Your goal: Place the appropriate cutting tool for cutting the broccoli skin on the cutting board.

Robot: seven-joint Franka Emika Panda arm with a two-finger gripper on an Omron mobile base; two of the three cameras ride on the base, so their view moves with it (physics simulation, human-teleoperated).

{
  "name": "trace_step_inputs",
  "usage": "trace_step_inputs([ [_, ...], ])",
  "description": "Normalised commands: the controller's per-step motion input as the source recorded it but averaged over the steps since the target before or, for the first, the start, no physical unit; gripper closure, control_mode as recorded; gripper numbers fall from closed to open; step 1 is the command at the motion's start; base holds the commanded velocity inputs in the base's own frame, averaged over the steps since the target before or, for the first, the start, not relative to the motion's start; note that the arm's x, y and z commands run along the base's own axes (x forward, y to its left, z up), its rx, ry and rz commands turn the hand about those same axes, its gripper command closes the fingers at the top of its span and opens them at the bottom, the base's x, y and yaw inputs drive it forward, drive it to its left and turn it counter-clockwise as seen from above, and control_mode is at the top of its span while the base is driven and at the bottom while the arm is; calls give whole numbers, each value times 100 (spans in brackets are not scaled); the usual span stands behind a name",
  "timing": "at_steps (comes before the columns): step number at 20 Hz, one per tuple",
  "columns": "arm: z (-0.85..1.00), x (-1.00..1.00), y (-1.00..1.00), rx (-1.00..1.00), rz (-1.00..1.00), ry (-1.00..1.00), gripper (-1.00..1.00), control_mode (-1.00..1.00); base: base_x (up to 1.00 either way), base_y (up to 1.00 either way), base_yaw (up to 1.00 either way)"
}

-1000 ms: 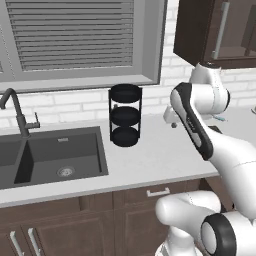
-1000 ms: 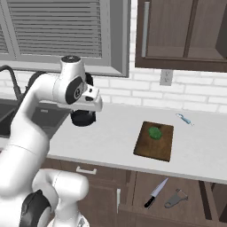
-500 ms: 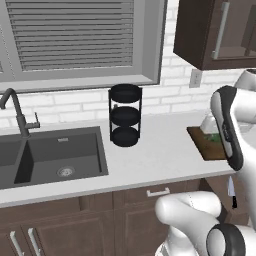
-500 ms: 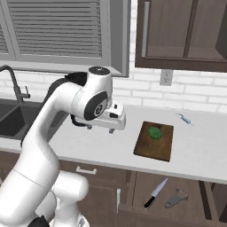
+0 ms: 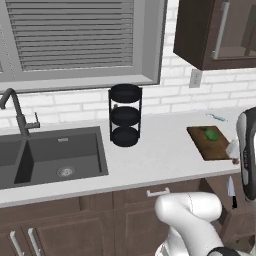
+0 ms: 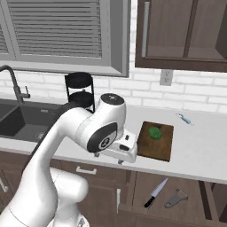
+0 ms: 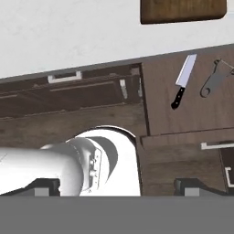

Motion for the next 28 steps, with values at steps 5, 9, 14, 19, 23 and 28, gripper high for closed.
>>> trace_step_inputs([
  [5,-61,-31,-26,0,-1,1,-100,-100,0,0,0],
  [9,-59,-5,-32,0,0,2,-100,-100,0,0,0],
  [14,-39,17,-45,1,0,9,-100,-100,0,0,0],
  [19,-29,33,-35,0,0,8,-100,-100,0,0,0],
  [23,-32,15,-38,5,2,3,-100,-100,0,0,0],
  [28,-43,4,-33,8,3,0,-100,-100,0,0,0],
])
